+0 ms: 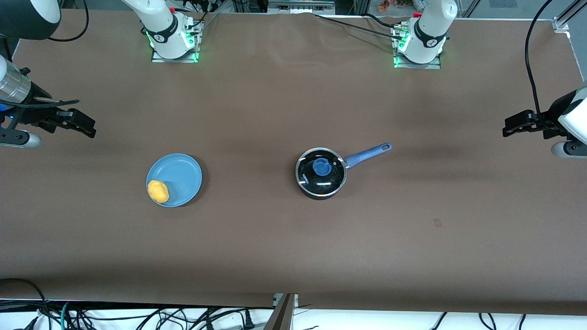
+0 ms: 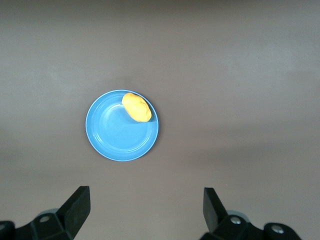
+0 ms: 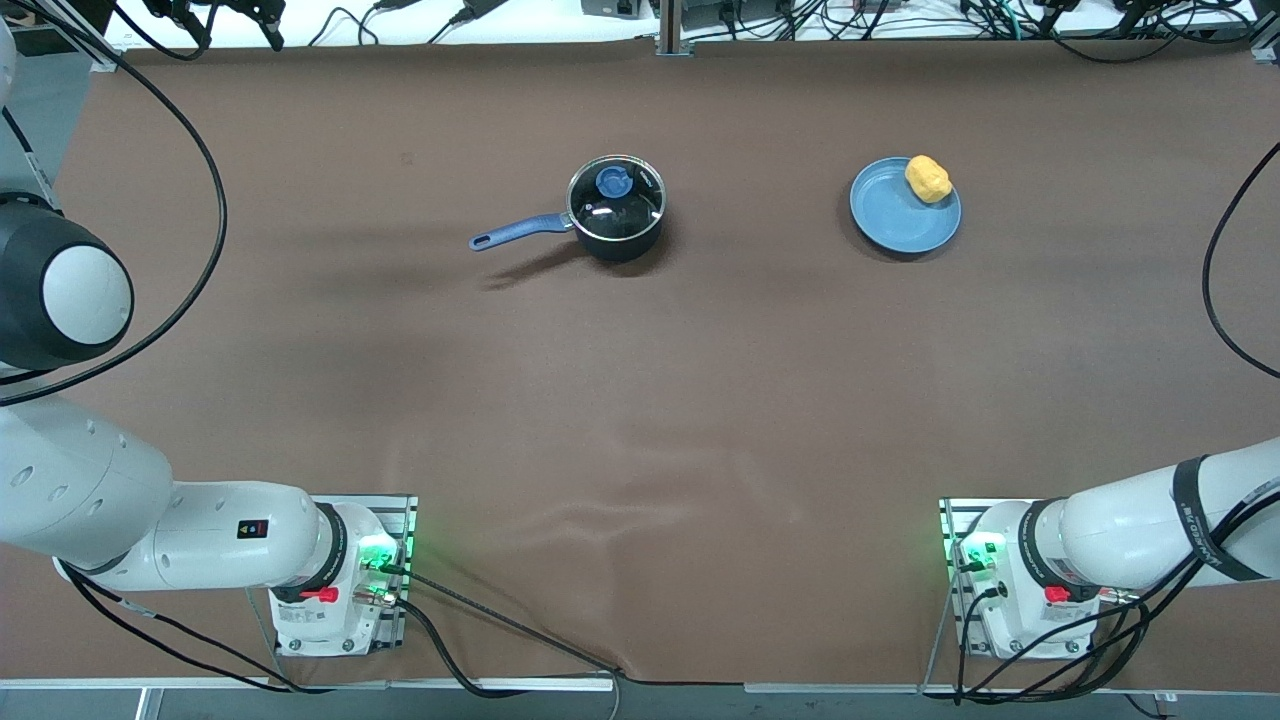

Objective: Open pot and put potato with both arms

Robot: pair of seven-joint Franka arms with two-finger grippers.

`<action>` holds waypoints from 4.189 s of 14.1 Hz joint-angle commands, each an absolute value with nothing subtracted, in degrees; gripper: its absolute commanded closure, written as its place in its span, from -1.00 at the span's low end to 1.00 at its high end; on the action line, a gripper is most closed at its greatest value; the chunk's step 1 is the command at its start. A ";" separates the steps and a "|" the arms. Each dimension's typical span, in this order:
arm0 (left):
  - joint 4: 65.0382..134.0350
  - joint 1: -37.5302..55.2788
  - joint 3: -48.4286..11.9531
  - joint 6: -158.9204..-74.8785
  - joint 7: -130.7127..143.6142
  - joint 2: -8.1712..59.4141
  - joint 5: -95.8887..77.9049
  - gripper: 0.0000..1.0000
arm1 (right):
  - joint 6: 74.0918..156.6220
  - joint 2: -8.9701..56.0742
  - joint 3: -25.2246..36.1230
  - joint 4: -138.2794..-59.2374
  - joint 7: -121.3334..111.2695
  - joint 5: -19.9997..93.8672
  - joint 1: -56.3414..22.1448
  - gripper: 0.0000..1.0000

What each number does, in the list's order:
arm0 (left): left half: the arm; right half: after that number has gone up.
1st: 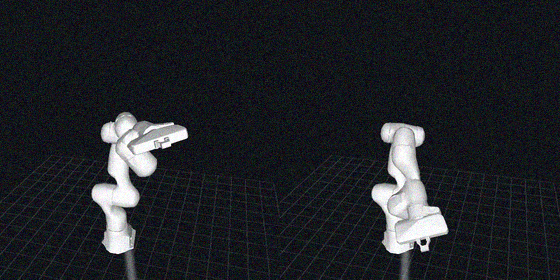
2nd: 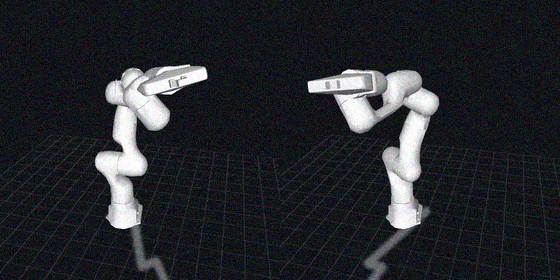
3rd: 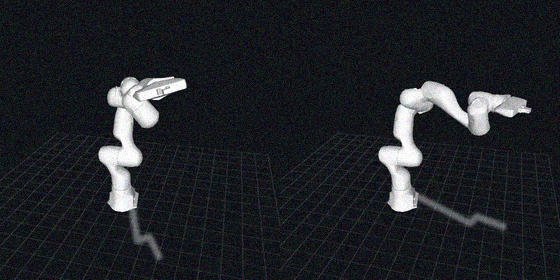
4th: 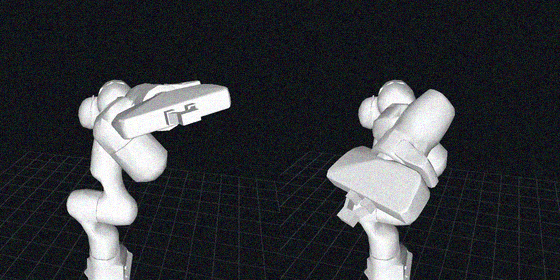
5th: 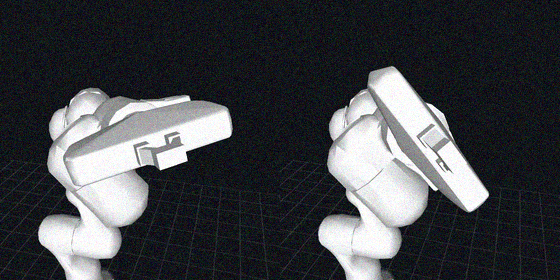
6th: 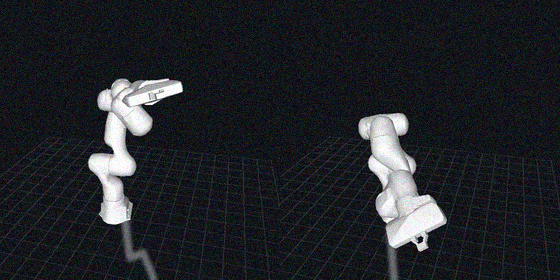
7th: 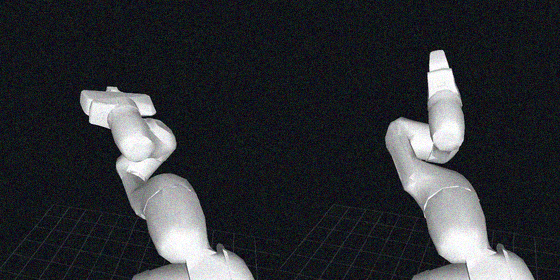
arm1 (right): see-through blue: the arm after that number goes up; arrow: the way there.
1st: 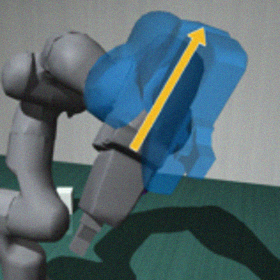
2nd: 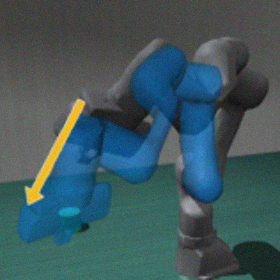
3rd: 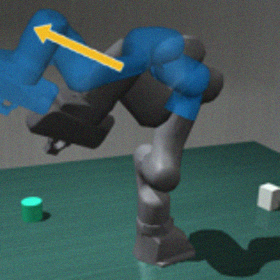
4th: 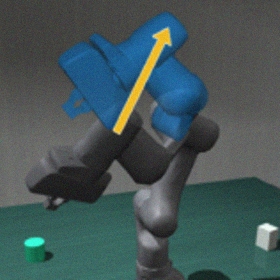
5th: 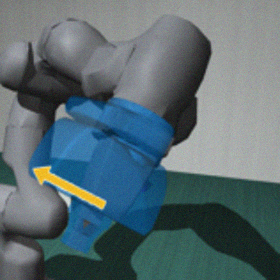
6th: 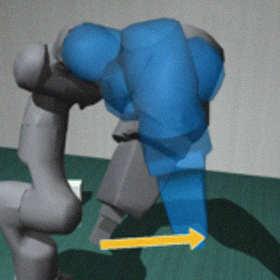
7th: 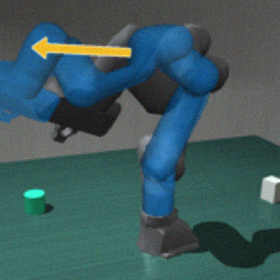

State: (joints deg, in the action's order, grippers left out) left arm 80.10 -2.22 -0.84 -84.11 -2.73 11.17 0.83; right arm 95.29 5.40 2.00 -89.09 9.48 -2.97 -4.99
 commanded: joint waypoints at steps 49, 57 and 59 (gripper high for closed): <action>82.62 29.01 -9.75 -120.85 66.18 39.02 5.98 -1.00 | 87.72 3.34 2.81 -87.98 9.32 -0.26 -5.19 -1.00; 82.97 28.74 -10.20 -119.97 65.92 38.85 5.89 -0.17 | 87.54 6.59 2.81 -88.07 8.70 -0.26 -5.10 -1.00; 82.97 28.65 -10.20 -119.45 65.57 38.76 5.89 0.04 | 87.54 6.59 2.81 -88.33 5.21 -0.35 -5.18 -1.00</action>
